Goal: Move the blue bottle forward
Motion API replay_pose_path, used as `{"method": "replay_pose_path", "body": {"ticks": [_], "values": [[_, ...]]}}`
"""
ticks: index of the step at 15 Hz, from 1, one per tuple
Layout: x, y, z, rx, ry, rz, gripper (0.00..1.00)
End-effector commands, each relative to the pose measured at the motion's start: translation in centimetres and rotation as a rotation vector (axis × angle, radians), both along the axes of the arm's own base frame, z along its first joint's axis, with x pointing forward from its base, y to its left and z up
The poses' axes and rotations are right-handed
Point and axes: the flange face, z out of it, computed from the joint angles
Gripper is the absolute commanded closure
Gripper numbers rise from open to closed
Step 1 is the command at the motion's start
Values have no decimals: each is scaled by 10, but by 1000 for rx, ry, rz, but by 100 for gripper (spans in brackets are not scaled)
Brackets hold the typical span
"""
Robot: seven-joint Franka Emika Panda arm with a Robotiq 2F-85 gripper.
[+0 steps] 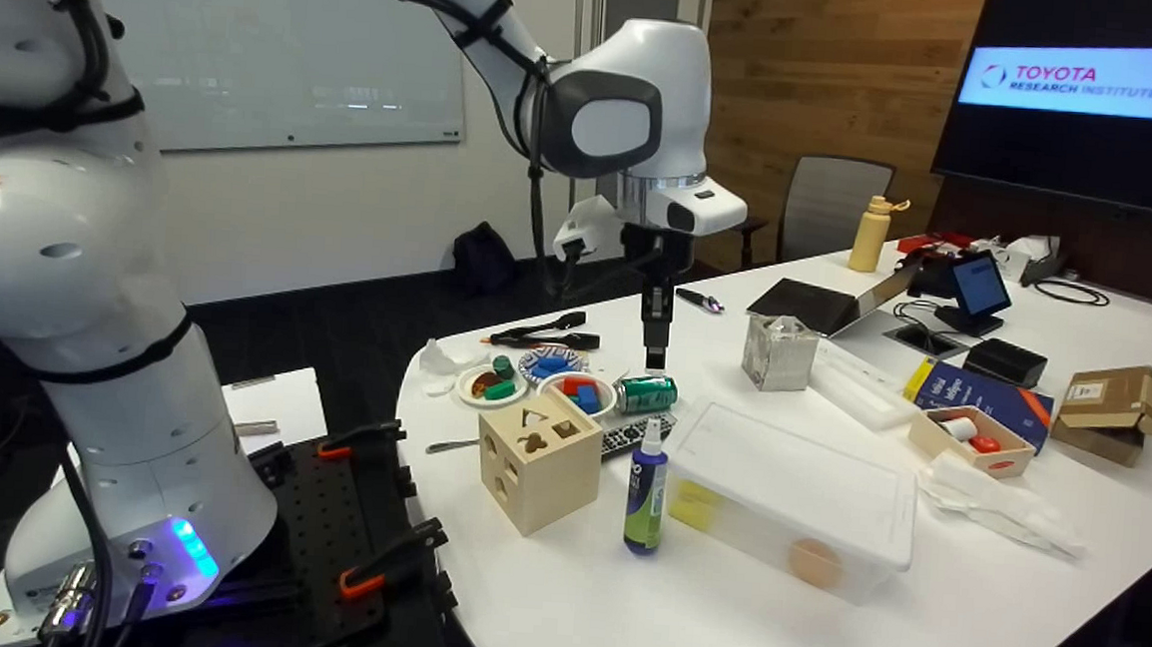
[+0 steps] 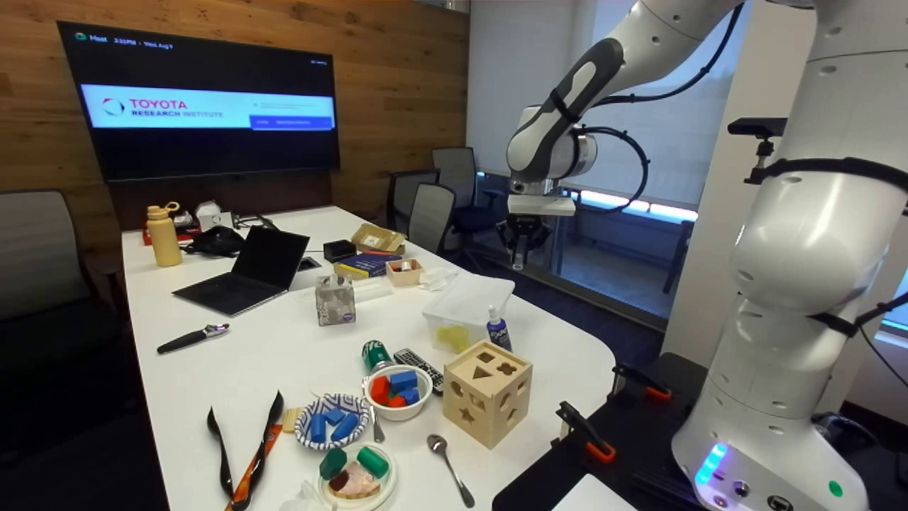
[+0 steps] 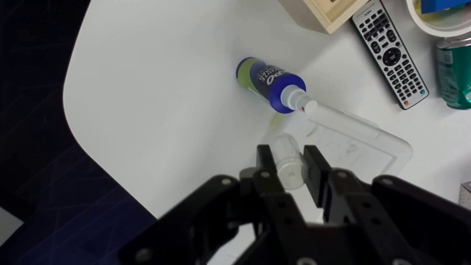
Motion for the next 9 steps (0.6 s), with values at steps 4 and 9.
{"method": "replay_pose_path", "body": {"ticks": [4,9], "values": [[-9,3,25,6,15,-21,94],[-18,-16,12,27,23,-65,94]]}}
